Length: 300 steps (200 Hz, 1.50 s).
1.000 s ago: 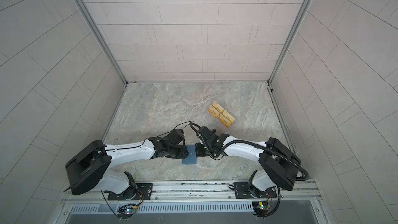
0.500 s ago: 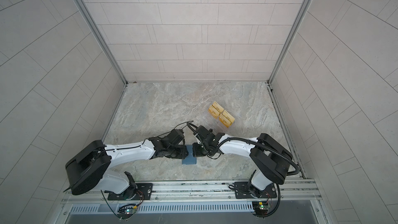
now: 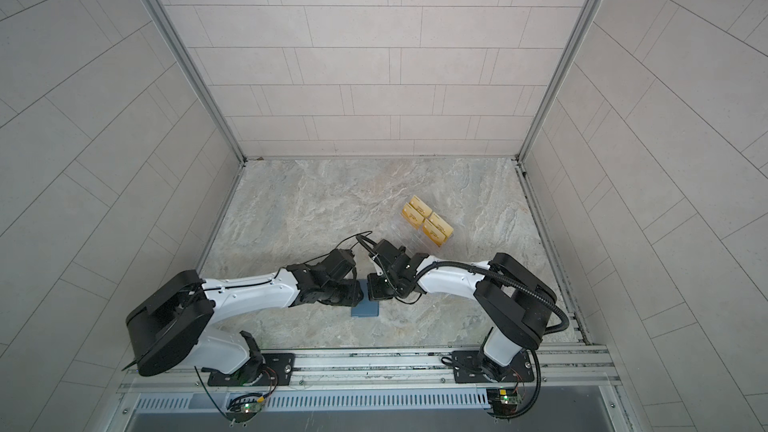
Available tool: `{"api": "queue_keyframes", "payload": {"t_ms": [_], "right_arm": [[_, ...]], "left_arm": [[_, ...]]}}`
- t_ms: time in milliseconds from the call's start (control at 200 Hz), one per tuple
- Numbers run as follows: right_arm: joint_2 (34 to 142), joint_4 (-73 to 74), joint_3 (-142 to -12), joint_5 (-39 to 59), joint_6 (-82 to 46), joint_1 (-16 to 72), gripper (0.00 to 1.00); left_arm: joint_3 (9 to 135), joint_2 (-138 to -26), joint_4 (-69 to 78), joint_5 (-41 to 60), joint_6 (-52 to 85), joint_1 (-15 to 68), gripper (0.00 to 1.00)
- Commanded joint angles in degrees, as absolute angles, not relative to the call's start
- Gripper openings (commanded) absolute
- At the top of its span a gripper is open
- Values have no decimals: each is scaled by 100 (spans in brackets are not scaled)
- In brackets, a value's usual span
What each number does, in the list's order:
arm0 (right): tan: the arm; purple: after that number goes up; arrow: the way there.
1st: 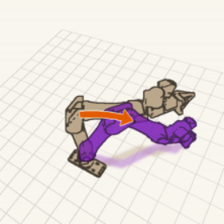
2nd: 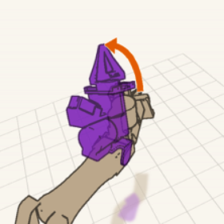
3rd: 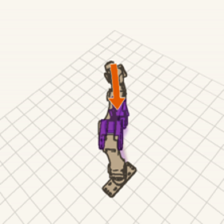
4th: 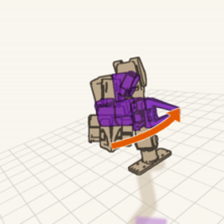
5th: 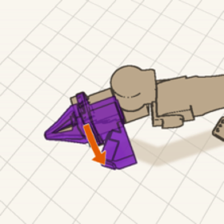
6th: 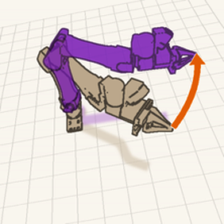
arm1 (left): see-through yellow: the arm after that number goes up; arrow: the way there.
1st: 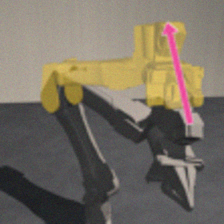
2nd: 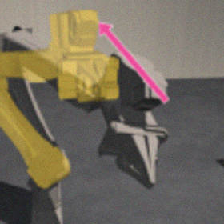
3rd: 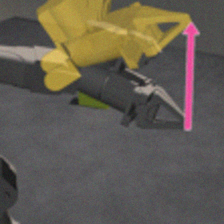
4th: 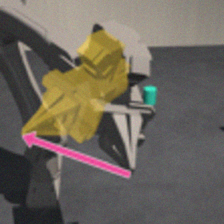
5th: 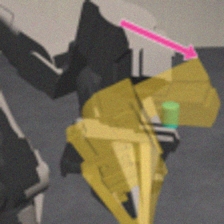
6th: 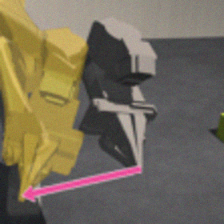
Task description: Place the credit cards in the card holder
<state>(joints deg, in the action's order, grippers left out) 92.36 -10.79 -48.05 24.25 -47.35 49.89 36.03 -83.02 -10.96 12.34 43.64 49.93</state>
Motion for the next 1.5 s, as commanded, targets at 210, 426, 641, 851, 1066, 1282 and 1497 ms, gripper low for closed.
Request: {"api": "queue_keyframes", "payload": {"t_ms": [210,426,641,851,1066,1282,1497], "right_arm": [[9617,-1416,-5102,2345,-4552,5163,3],[9682,-1633,-5166,2106,-4456,5299,3],[9915,-2028,-5362,1836,-4288,5568,3],[10153,-2367,-5493,1591,-4188,5760,2],[10485,-2720,-5646,1425,-4179,5845,2],[10847,-3073,-5793,1334,-4140,5902,2],[11040,-2959,-5750,1489,-4264,5906,2]], "left_arm": [[3372,-8345,-1241,1188,4402,5012,40],[3163,-8311,-763,1490,4618,5010,36],[2844,-8115,-98,1755,4928,4990,34],[2487,-7963,505,2010,5201,4843,28],[2287,-7876,881,2222,5309,4740,27],[2063,-7732,1235,2238,5501,4716,25],[1833,-6854,919,2038,5520,4498,29]]}}
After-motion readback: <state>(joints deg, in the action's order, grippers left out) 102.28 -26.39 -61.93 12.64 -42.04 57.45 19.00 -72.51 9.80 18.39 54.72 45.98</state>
